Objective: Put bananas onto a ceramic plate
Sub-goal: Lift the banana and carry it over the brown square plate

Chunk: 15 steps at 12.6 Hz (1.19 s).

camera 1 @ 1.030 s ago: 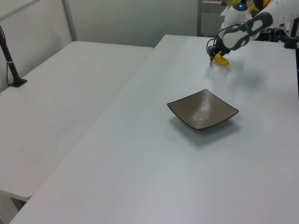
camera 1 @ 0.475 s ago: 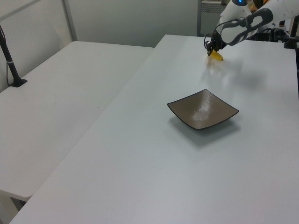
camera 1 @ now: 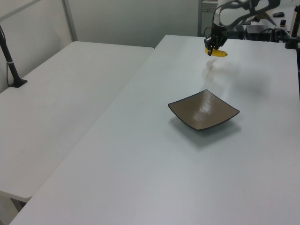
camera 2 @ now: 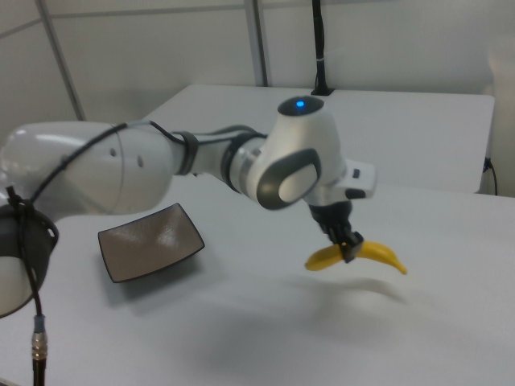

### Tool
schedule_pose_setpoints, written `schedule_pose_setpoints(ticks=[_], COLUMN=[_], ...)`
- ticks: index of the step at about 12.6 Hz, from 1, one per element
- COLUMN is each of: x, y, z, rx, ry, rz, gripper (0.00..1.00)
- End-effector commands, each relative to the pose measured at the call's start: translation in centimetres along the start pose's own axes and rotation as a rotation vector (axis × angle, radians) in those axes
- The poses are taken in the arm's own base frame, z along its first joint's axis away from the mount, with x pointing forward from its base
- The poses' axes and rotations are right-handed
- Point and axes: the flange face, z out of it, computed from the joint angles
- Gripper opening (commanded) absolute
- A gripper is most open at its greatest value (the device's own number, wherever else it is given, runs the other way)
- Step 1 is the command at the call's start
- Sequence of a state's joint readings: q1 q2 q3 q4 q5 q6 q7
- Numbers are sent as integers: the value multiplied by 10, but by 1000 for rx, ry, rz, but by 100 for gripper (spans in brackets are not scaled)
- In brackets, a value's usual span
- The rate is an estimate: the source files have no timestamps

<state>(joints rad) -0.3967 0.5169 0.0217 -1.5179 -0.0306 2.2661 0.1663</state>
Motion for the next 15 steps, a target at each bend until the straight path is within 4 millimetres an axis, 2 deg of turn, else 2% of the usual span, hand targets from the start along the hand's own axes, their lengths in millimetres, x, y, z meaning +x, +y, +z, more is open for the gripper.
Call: schedule_pose_setpoints(ticks=[1,3,5,7,9,11,13,15], x=[-37,-51,-82,-96,-124,-159,-189,-206], y=[-38,-60,-106,-137,-186,-235,-270,-292], z=[-41,-56,-69,-87,-98,-96,-97,-100], rx=[16,18,33,47,62,65,69,74], ry=[-134,-155,-183,-168,-211,-259,-280,-281], rz=[-199,-246,-328,-364,-446,-541,-609,-635], gripper=[2,3,3,3,3,3,3,3])
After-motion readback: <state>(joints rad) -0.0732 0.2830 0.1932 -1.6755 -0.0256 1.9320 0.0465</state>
